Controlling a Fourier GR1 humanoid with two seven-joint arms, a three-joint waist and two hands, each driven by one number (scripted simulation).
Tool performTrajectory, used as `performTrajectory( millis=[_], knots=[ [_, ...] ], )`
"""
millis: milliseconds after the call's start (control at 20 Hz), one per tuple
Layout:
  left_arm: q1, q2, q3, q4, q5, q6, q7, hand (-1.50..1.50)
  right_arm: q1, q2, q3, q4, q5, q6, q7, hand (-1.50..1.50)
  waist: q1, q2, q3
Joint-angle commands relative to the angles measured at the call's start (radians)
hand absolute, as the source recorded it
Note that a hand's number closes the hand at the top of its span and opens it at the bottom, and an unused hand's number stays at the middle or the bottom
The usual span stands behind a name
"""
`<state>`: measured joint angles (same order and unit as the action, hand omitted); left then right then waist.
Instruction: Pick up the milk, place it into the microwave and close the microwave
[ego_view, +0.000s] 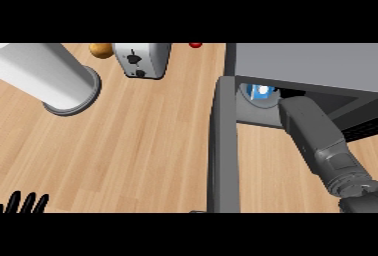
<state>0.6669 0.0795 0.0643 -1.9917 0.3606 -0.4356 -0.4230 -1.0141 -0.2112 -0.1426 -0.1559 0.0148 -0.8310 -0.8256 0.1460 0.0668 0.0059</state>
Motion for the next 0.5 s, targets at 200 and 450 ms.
performTrajectory(
  millis=[200, 450],
  knots=[
    [-0.017, 0.001, -0.001, -0.011, -0.006, -0.002, -0.008, -1.5, 0.138, -0.095, 0.035, 0.151, 0.069, -0.307, 0.221, -1.5, 0.003, 0.04, -0.017],
    [-0.044, 0.021, 0.001, 0.009, -0.029, -0.007, 0.0, -1.5, 0.127, -0.053, 0.138, 0.154, 0.177, -0.402, 0.384, -1.5, 0.041, 0.027, -0.01]
  ],
)
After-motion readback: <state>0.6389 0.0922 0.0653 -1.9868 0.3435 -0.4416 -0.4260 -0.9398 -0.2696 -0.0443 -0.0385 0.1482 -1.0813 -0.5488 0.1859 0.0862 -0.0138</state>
